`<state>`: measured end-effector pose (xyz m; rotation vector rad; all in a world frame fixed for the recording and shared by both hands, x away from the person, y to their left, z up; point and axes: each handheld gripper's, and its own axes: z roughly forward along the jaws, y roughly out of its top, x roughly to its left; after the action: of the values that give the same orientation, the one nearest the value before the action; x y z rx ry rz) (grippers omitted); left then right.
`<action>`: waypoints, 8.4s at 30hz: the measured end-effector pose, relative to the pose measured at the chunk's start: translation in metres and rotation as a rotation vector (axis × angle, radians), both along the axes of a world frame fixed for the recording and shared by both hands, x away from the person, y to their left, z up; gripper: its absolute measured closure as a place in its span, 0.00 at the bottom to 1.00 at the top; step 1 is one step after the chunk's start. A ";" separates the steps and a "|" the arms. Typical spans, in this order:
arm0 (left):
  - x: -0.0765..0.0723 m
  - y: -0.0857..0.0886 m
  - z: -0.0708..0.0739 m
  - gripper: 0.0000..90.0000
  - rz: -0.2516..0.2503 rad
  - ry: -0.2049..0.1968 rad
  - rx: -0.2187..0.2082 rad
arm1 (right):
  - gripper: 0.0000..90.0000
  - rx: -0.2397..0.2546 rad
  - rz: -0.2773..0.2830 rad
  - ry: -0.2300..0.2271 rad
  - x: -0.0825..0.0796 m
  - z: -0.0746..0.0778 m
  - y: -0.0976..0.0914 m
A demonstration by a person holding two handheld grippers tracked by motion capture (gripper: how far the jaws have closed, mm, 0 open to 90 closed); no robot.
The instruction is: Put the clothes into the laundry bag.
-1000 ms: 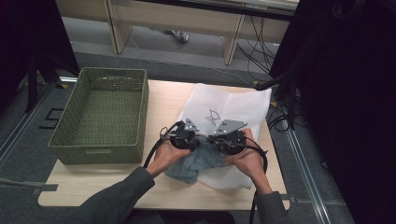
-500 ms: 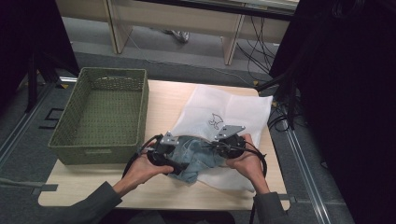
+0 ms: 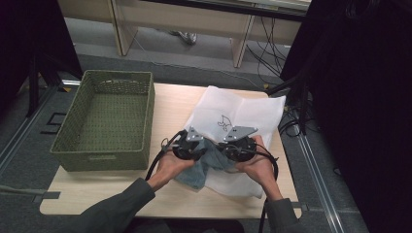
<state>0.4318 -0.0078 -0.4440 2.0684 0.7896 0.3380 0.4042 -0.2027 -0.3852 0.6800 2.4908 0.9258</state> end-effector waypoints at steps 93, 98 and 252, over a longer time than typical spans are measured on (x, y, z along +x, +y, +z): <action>-0.021 -0.020 -0.058 0.85 -0.180 -0.047 0.230 | 0.98 -0.027 -0.016 0.099 -0.018 -0.035 -0.022; -0.011 -0.035 -0.044 0.92 -0.148 -0.050 0.161 | 0.98 -0.009 0.008 0.094 -0.017 -0.029 -0.022; -0.072 -0.014 -0.039 0.74 -0.285 0.031 0.033 | 0.87 -0.282 -0.088 0.193 -0.007 -0.085 -0.045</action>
<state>0.3602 -0.0216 -0.4834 2.1858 0.4999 0.1617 0.3968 -0.2480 -0.4699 0.8064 2.6631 0.4828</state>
